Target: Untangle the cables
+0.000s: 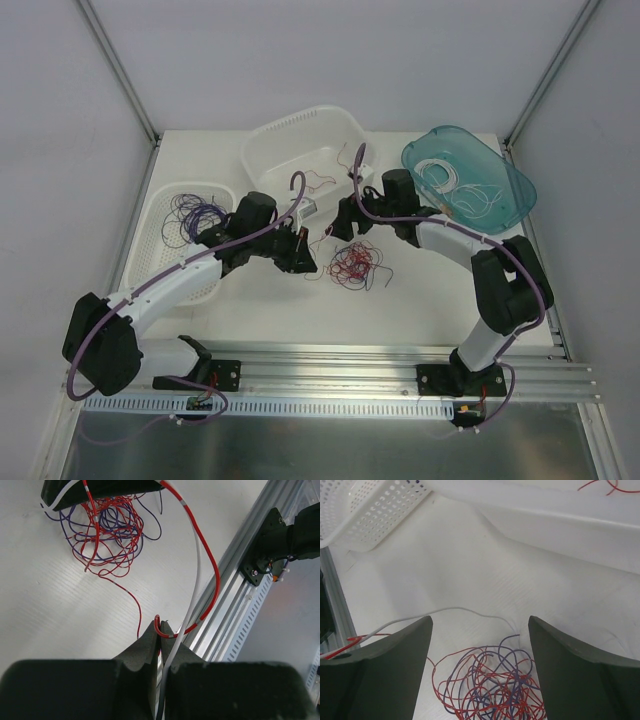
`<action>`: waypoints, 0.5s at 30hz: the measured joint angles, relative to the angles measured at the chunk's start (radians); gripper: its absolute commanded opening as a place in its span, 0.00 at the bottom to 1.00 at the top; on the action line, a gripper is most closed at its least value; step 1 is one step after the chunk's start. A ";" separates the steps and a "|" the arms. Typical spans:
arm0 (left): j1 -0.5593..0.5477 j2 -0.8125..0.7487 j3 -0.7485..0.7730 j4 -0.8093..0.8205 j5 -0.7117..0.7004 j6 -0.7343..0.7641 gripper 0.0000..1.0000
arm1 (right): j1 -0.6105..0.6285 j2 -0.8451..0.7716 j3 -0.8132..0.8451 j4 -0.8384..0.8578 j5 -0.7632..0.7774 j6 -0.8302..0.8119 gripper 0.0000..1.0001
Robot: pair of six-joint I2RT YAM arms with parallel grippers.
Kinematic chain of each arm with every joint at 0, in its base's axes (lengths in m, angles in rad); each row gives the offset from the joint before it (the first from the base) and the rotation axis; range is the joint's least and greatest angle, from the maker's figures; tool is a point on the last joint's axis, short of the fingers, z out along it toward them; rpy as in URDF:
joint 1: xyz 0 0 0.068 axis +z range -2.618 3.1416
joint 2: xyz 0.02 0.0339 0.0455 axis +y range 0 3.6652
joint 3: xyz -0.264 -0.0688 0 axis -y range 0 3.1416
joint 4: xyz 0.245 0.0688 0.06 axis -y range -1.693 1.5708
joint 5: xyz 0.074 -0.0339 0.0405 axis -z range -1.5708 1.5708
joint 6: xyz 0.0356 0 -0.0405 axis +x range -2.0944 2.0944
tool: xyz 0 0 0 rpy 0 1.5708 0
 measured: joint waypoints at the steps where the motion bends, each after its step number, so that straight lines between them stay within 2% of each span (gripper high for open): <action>1: 0.000 -0.003 0.000 0.000 0.000 0.000 0.01 | 0.002 0.000 -0.003 0.008 -0.021 -0.003 0.82; 8: 0.000 -0.005 -0.001 -0.006 0.000 -0.005 0.01 | 0.007 0.000 -0.085 0.041 -0.125 -0.025 0.83; 15: 0.000 -0.008 -0.001 -0.020 0.002 -0.019 0.01 | 0.046 0.000 -0.103 0.082 -0.125 -0.026 0.83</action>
